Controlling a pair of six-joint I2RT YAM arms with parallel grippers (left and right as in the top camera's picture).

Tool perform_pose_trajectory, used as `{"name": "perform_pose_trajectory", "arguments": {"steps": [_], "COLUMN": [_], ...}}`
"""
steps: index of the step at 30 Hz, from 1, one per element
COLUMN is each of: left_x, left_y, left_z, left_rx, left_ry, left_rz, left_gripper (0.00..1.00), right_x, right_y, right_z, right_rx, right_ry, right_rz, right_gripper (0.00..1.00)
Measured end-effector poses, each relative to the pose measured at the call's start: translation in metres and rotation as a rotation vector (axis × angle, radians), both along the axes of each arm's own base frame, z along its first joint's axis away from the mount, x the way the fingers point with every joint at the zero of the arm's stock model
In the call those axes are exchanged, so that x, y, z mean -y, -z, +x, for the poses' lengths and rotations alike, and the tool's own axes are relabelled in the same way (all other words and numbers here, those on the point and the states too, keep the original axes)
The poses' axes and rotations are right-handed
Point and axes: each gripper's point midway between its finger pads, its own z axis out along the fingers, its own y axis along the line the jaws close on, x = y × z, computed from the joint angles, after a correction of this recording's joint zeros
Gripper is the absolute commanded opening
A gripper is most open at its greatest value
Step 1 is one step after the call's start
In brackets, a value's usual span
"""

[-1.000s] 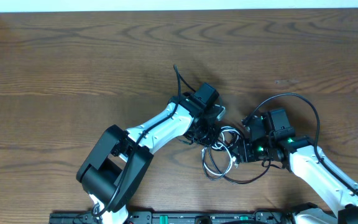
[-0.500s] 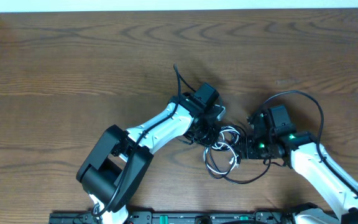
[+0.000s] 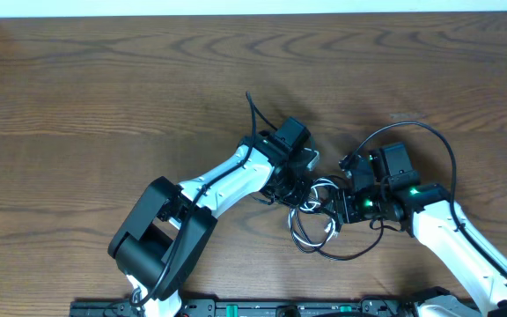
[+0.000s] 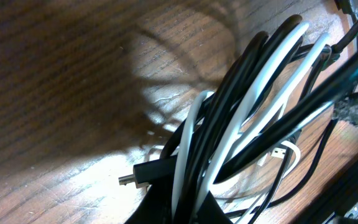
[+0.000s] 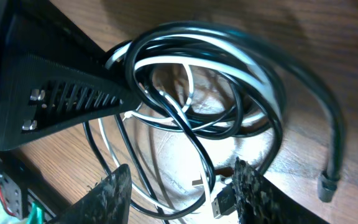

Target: Untangle cables

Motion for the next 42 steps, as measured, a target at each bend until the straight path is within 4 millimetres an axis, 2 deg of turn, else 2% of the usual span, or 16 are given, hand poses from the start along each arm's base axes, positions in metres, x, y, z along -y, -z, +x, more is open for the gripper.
{"name": "perform_pose_trajectory", "arguments": {"steps": [6,10,12,14,16,17,26,30,35,38,42], "left_x": [0.000,0.000,0.000,0.000,0.000,0.000,0.000,0.001,0.000,-0.007,-0.021], "left_y": [0.000,0.000,0.000,0.000,0.000,0.000,0.000,0.000,0.001,0.002,0.001], "left_z": [0.000,0.000,0.000,0.000,0.000,0.000,0.000,0.000,0.006,0.018,0.040], "left_rx": [0.000,0.000,0.000,0.000,0.001,0.001,0.000,0.002,0.024,0.044,0.056], "left_ry": [0.000,0.000,0.000,0.000,0.000,0.000,0.000,0.001,-0.011,-0.049,-0.129], "left_rz": [0.000,0.000,0.000,0.000,0.000,0.000,0.000,-0.002,0.005,0.017,0.009], "left_gripper": [0.07,0.08,0.07,0.07,0.07,0.07,0.07,0.07,0.07,0.07,0.07], "right_x": [-0.008,-0.009,-0.008,-0.008,-0.010,-0.010,-0.006,0.002,0.011,0.023,0.045], "right_y": [0.011,0.030,0.040,0.049,0.052,0.054,0.055,0.043,0.002,-0.025,-0.044], "right_z": [-0.002,-0.005,-0.006,-0.006,-0.005,-0.005,-0.018,-0.027,-0.013,0.000,0.006], "right_rx": [-0.002,-0.047,-0.068,-0.087,-0.088,-0.090,-0.149,-0.164,-0.050,0.043,0.111], "right_ry": [-0.047,-0.063,-0.065,-0.069,-0.080,-0.081,-0.082,-0.070,-0.012,0.081,0.202], "right_rz": [-0.022,-0.065,-0.081,-0.097,-0.088,-0.092,-0.105,-0.123,-0.099,-0.105,-0.142], "right_gripper": [0.42,0.41,0.37,0.26,0.07,0.02,0.01,0.01,0.01,0.01,0.01]}}
